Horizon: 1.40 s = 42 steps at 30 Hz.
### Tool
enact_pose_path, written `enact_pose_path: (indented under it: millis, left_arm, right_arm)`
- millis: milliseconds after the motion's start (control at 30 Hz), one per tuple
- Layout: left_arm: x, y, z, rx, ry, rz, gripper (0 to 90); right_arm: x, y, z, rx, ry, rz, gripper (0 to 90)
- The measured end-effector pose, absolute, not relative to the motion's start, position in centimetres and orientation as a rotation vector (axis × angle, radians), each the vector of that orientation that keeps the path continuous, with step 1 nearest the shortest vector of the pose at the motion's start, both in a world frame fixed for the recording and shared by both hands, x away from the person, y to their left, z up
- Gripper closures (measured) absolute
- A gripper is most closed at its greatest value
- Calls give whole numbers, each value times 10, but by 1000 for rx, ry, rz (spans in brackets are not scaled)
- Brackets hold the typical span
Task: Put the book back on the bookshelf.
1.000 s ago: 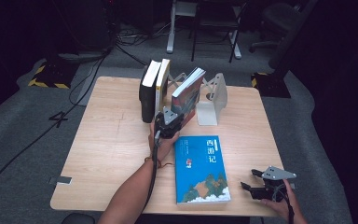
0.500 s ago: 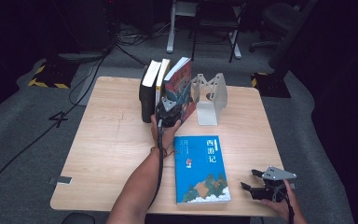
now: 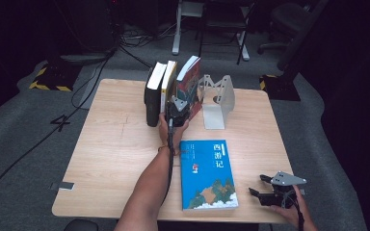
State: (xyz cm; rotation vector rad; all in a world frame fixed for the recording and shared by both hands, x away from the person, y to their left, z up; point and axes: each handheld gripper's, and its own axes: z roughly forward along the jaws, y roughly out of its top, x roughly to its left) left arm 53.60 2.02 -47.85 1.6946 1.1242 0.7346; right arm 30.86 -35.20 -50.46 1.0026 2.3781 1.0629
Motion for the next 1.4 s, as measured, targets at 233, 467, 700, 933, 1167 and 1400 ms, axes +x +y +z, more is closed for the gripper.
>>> enact_pose_path:
  millis: [233, 467, 700, 933, 1167, 1400]
  left_arm:
    - [529, 19, -479, 1731, 1086, 772, 697]
    - [520, 18, -479, 1802, 1032, 832, 672]
    - [514, 23, -479, 1786, 1035, 837, 648]
    - [513, 31, -480, 1771, 1045, 821, 616]
    - [511, 31, -481, 1771, 1049, 835, 588]
    - [506, 34, -480, 1786, 1025, 849, 552]
  right_arm:
    - [308, -352, -505, 997, 2383, 1064, 263]
    - [308, -352, -505, 1000, 2383, 1065, 260]
    - [308, -352, -505, 1005, 2382, 1064, 258]
    - [308, -352, -505, 1006, 2383, 1063, 257]
    - [308, -352, -505, 1006, 2383, 1063, 257]
    - [309, -352, -505, 1009, 2383, 1065, 257]
